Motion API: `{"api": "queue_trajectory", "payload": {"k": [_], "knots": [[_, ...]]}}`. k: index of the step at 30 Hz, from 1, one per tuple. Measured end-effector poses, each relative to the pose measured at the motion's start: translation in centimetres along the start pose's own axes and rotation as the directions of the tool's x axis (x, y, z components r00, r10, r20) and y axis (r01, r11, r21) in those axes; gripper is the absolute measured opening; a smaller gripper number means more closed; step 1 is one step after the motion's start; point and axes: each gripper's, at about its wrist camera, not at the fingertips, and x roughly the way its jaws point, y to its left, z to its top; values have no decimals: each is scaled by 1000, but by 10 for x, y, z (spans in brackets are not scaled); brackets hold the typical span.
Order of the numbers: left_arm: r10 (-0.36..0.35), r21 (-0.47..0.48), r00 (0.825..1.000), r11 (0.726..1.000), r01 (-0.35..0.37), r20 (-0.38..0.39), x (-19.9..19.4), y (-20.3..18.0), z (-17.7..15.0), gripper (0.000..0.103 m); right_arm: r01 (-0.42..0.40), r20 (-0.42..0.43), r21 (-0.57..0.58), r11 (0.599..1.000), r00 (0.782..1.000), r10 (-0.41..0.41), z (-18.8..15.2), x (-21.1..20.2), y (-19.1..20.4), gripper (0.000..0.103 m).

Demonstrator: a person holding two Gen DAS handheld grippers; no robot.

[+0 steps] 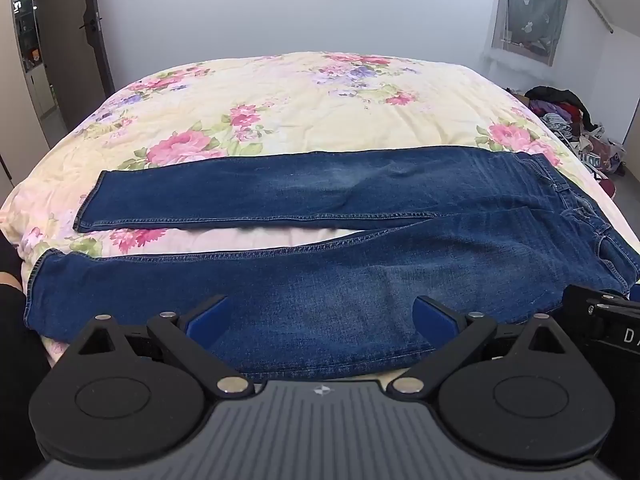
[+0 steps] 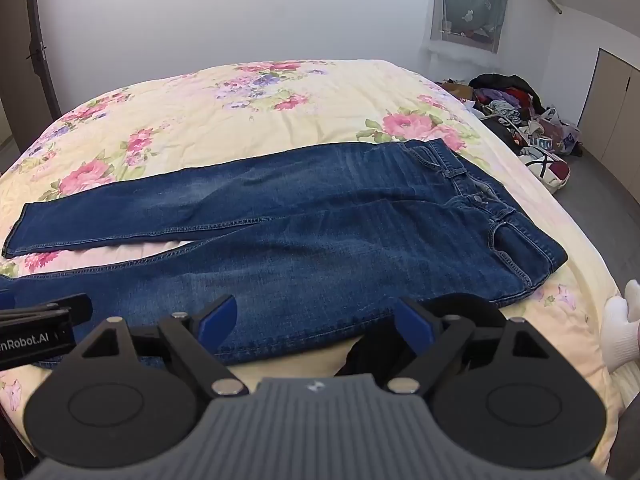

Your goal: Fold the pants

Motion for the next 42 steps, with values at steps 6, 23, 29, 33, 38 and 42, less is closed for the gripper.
{"api": "queue_trajectory", "payload": {"k": [6, 23, 29, 33, 38, 42], "knots": [[3, 0, 1000, 1000, -3, -1, 0, 0, 0, 103, -6, 0, 6, 1000, 1000, 6, 0, 0, 0, 82], [4, 3, 1000, 1000, -4, -4, 0, 1, -5, 103, -5, -8, 6, 1000, 1000, 5, -1, 1, 2, 82], [8, 12, 1000, 1000, -7, -19, -3, 0, -6, 103, -5, -17, -1, 1000, 1000, 5, -1, 1, 2, 82], [9, 12, 1000, 1000, -9, -20, -3, 0, -6, 103, -7, -24, -6, 1000, 1000, 6, -1, 1, 1, 82], [12, 14, 999, 1000, -12, -30, -5, 0, -6, 103, -6, -37, -15, 1000, 999, 5, -1, 2, 2, 82], [13, 14, 999, 1000, -12, -33, -4, 1, -5, 103, -18, -52, -26, 1000, 999, 17, -2, 2, 4, 82]]}}
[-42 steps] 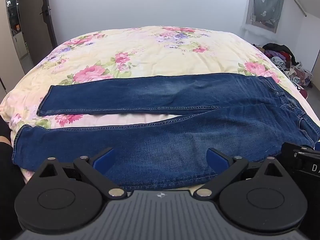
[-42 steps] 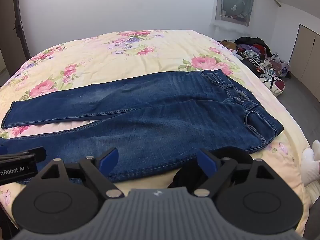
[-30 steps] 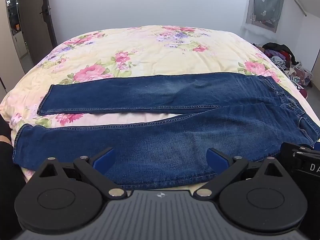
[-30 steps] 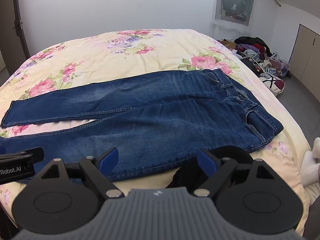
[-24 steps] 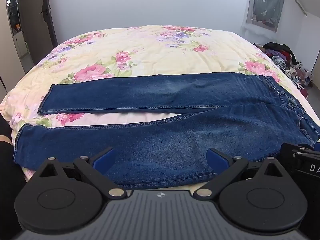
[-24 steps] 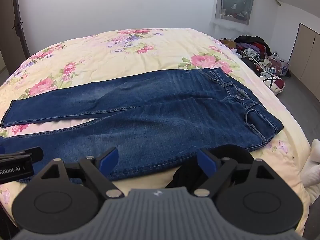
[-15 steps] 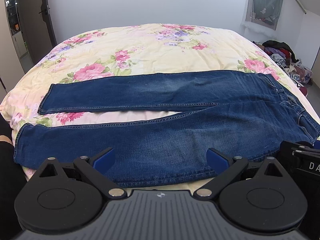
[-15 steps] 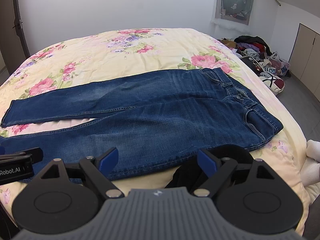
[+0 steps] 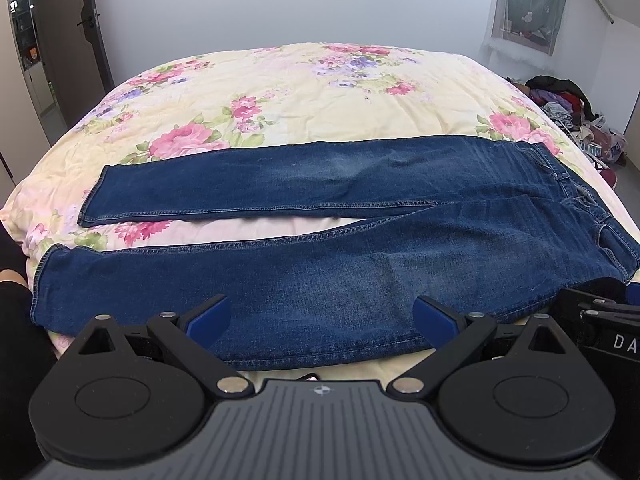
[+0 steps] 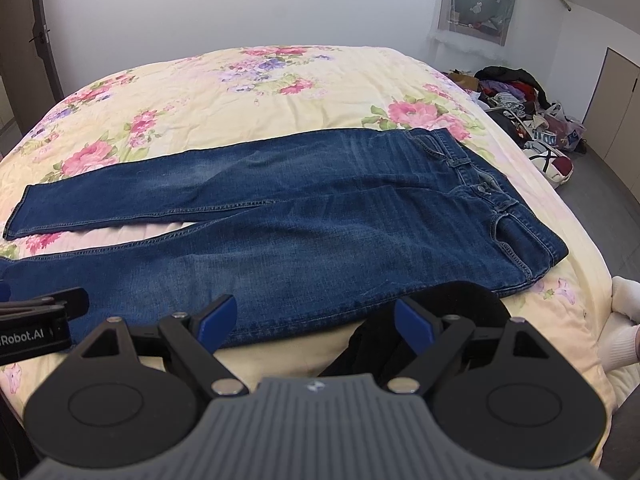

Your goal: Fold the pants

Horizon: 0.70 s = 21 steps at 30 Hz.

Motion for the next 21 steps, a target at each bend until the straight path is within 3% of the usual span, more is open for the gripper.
{"api": "queue_trajectory", "payload": {"k": [21], "knots": [[-1, -1, 1000, 1000, 1, -5, 0, 3, 0, 103, -7, -1, -19, 1000, 1000, 7, 2, -3, 4, 82]]}}
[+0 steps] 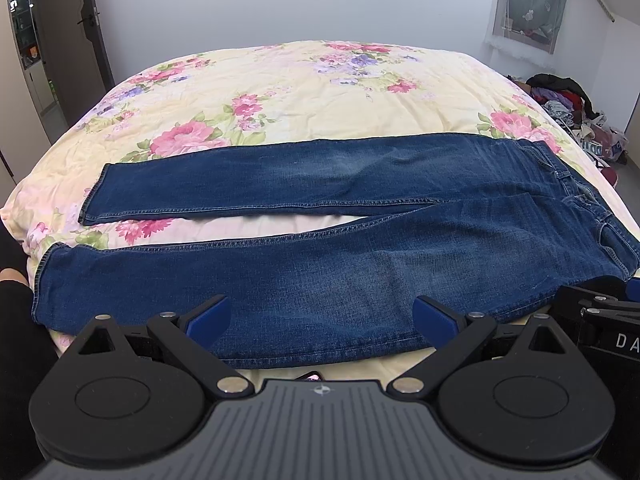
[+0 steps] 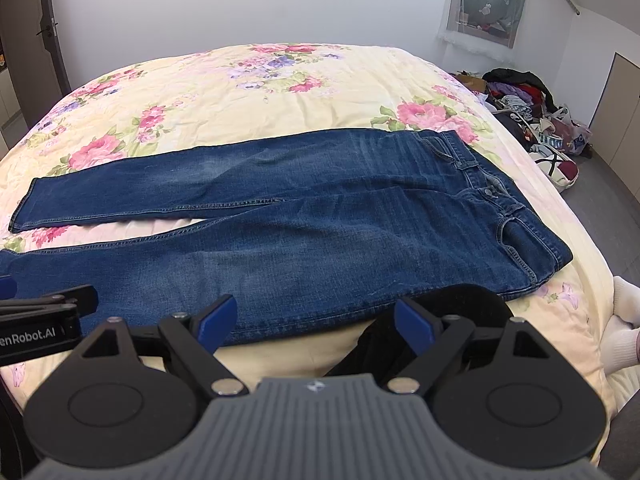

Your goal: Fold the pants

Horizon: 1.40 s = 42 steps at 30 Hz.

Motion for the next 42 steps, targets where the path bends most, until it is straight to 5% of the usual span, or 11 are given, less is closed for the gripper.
{"api": "queue_trajectory", "payload": {"k": [37, 40, 42], "knots": [[2, -1, 1000, 1000, -2, 4, 2, 3, -5, 103, 1, 5, 0, 1000, 1000, -1, 1, 0, -1, 82], [1, -62, 1000, 998, 1, 28, 11, 27, -1, 103, -12, 79, 13, 1000, 997, 11, 7, -2, -19, 82], [19, -196, 1000, 980, -16, 14, 28, 67, 5, 103, -10, 168, 39, 999, 986, 3, 14, 1, -47, 82]]}}
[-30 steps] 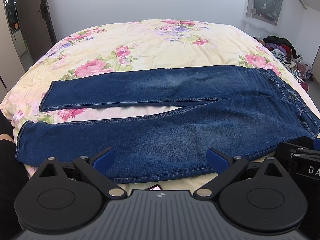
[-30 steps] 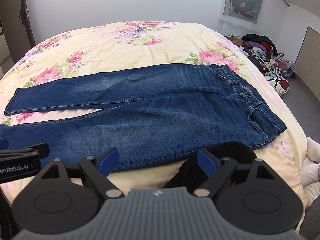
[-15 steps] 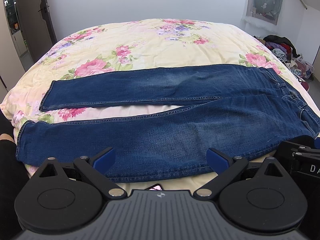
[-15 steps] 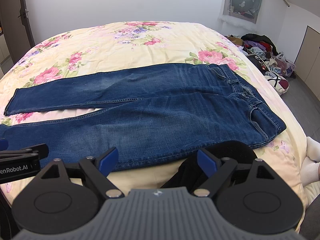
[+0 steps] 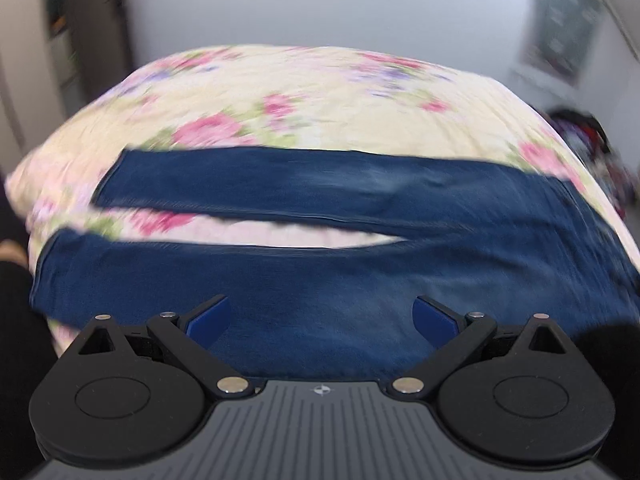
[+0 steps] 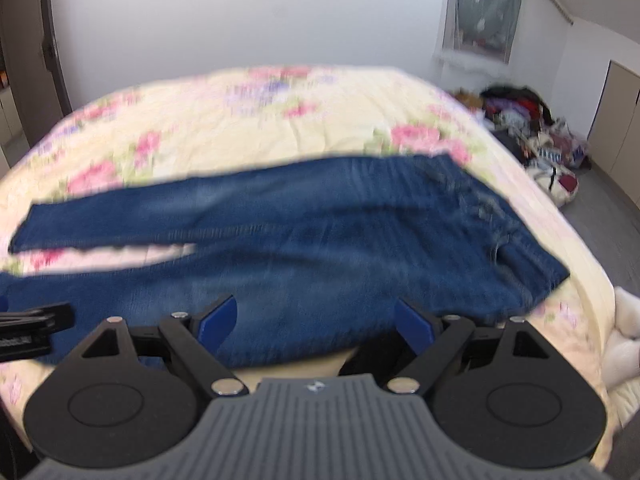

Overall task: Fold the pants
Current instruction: 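Grasp the jeans leg hems with the left gripper while the right gripper grasps the waistband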

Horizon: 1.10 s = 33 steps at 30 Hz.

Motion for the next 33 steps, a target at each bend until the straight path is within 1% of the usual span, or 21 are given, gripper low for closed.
{"api": "queue_trajectory", "payload": {"k": [1, 2, 3, 5, 6, 8, 10, 13, 15, 17, 18, 20, 21, 22, 24, 25, 27, 28, 29, 30, 33], "knots": [[15, -58, 1000, 998, -15, 4, 8, 18, 3, 103, 31, 30, 26, 999, 999, -32, 3, 4, -17, 82], [51, -90, 999, 995, -49, 19, 15, 35, 9, 103, 67, 46, 56, 996, 997, -69, 6, 10, -34, 82], [102, -88, 995, 991, -100, 19, 24, 46, 12, 103, 96, 46, 90, 991, 994, -100, 7, 18, -52, 82], [182, -80, 983, 980, -183, -25, 42, 65, 16, 103, 111, -3, 150, 982, 994, -112, 10, 38, -89, 82], [195, -106, 979, 974, -199, -53, 49, 77, 18, 103, 103, -28, 184, 977, 995, -100, 10, 46, -106, 82], [184, -176, 978, 964, -198, -97, 61, 101, 18, 103, 95, -58, 251, 963, 995, -83, 5, 61, -138, 82], [183, -238, 975, 948, -210, -130, 69, 123, 17, 103, 115, -73, 299, 947, 993, -98, 1, 74, -164, 82], [186, -311, 967, 922, -233, -172, 78, 149, 10, 103, 144, -96, 351, 925, 988, -117, -5, 93, -198, 82], [160, -376, 968, 899, -225, -195, 83, 165, 4, 103, 156, -119, 402, 902, 986, -118, -10, 107, -219, 82], [123, -447, 971, 871, -205, -206, 85, 180, -3, 103, 175, -147, 486, 857, 982, -117, -18, 121, -243, 82], [110, -477, 971, 856, -202, -214, 87, 186, -7, 103, 183, -162, 546, 818, 981, -111, -24, 128, -258, 82], [89, -527, 969, 826, -202, -231, 90, 197, -14, 103, 170, -169, 667, 726, 983, -75, -39, 141, -283, 82], [78, -551, 968, 810, -201, -239, 92, 201, -17, 103, 156, -165, 724, 672, 985, -50, -47, 148, -293, 82], [60, -576, 969, 794, -193, -241, 93, 206, -20, 103, 143, -160, 776, 614, 987, -27, -56, 154, -302, 82], [1, -622, 972, 768, -152, -236, 96, 214, -25, 103, 125, -150, 851, 510, 989, 9, -72, 168, -315, 82], [-28, -644, 972, 754, -132, -232, 98, 217, -28, 103, 116, -143, 879, 463, 990, 23, -80, 175, -319, 83], [-35, -663, 972, 737, -132, -232, 102, 222, -32, 103, 88, -112, 914, 395, 993, 38, -91, 186, -325, 83], [-35, -667, 972, 733, -134, -234, 104, 223, -33, 103, 79, -100, 923, 377, 994, 36, -93, 190, -325, 83], [-40, -677, 971, 724, -134, -234, 105, 225, -35, 103, 72, -91, 926, 369, 995, 34, -94, 194, -325, 83], [-44, -689, 972, 713, -131, -230, 107, 226, -36, 103, 64, -83, 927, 370, 996, 36, -93, 197, -323, 83], [-44, -716, 978, 687, -119, -205, 108, 232, -40, 103, 38, -66, 918, 396, 996, 58, -87, 208, -317, 82]]}}
